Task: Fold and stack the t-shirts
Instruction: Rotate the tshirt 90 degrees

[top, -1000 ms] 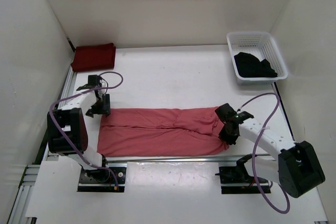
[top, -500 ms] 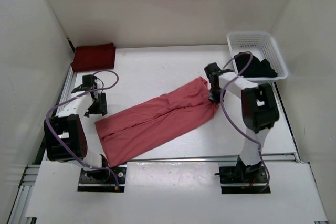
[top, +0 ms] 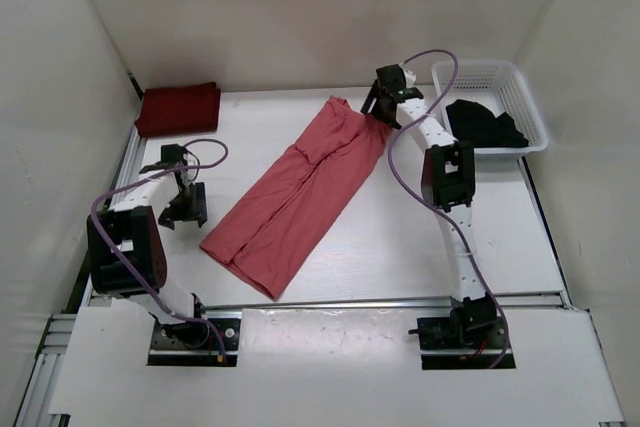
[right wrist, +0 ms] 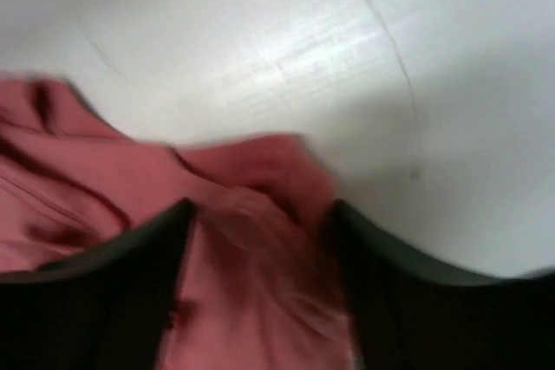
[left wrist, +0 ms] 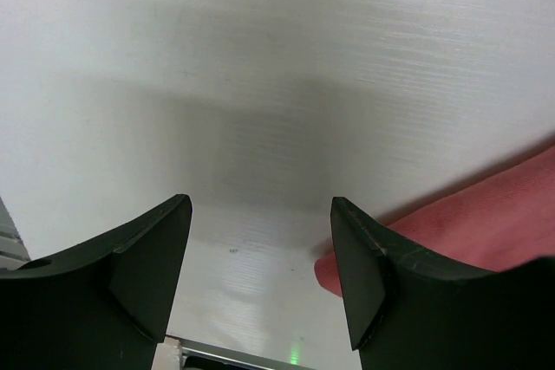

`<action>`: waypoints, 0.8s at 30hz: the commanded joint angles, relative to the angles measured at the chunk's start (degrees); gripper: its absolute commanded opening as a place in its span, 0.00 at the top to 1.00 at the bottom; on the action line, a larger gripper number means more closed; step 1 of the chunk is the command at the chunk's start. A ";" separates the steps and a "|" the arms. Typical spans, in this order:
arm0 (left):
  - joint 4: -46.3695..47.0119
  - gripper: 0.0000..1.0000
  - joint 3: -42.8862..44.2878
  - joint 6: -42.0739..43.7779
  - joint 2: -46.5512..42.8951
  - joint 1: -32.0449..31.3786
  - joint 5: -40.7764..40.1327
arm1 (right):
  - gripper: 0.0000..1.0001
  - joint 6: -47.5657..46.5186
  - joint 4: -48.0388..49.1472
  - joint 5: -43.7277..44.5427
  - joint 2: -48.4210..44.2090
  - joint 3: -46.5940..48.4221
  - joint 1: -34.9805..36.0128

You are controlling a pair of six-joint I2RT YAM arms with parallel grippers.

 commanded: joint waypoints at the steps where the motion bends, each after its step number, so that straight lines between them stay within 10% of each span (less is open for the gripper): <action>1: -0.76 0.24 2.64 -0.03 1.05 -1.18 1.30 | 0.08 -1.38 13.21 -6.07 0.84 3.64 -0.84; 5: -0.76 0.24 3.17 -0.03 2.19 -1.80 1.30 | 0.00 -1.38 11.54 -4.16 -4.56 2.12 -0.84; 14: -3.04 0.24 0.37 -0.03 -7.46 1.44 0.60 | 0.00 4.14 3.99 5.44 -45.78 -44.89 3.98; 24: -3.65 0.22 -4.65 -0.03 -18.99 5.41 2.35 | 0.06 38.14 15.05 -13.02 -59.79 -80.88 34.29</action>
